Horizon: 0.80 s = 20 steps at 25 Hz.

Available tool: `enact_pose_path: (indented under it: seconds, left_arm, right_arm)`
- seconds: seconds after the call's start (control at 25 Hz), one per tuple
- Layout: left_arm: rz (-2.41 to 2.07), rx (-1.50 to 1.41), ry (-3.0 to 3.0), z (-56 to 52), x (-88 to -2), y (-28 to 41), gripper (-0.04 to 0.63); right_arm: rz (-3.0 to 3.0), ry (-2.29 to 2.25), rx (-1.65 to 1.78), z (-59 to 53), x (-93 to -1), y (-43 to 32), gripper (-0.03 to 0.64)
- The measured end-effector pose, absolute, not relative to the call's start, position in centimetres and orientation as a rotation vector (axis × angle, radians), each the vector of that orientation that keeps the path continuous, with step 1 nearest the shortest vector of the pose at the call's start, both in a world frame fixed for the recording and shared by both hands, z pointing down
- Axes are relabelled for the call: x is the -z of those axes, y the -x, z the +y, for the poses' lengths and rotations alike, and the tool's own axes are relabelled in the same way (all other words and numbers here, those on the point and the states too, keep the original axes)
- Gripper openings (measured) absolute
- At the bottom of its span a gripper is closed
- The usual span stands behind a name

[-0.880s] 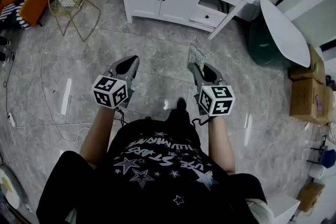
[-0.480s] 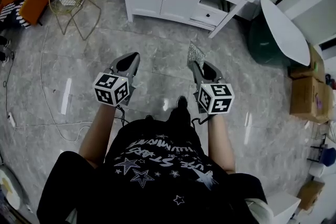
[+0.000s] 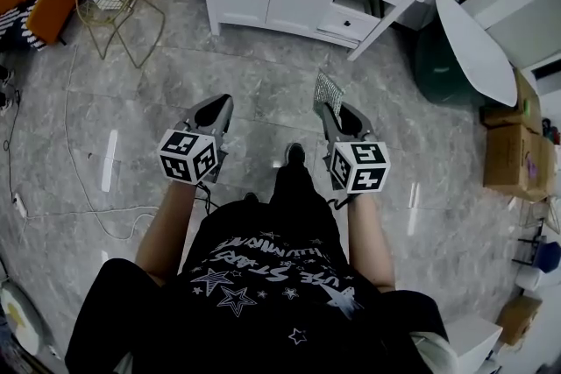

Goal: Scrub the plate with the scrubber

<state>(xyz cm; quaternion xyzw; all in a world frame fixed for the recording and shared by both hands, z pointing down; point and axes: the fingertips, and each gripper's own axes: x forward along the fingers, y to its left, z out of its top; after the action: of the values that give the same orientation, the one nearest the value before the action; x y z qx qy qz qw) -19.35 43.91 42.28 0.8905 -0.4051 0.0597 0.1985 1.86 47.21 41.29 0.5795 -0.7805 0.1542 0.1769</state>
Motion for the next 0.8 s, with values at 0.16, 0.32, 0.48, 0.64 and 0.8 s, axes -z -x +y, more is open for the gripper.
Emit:
enact_pose_path:
  seconds: [0.16, 0.32, 0.48, 0.64, 0.8]
  left_arm:
    - [-1.164, -0.161, -2.516, 41.6, -41.8, 19.2, 0.162]
    - [-1.193, -0.18, -2.512, 38.6, -42.2, 18.6, 0.324]
    - [-1.235, -0.206, -2.458, 34.1, -43.7, 17.7, 0.385]
    - [-1.25, -0.244, -2.387, 28.7, -45.1, 15.4, 0.4]
    - [-1.264, -0.278, -2.347, 21.9, -45.5, 12.2, 0.405]
  right_arm:
    - [-2.213, -1.648, -0.437, 44.5, -41.3, -2.6, 0.109]
    - [-2.22, -1.632, -0.468, 40.9, -42.4, -3.5, 0.11]
    - [-2.237, -1.59, -0.518, 35.5, -44.3, -4.8, 0.11]
    - [-2.255, -1.558, -0.559, 28.6, -45.3, -7.2, 0.11]
    - [-2.277, -1.543, -0.585, 21.1, -45.3, -10.6, 0.11]
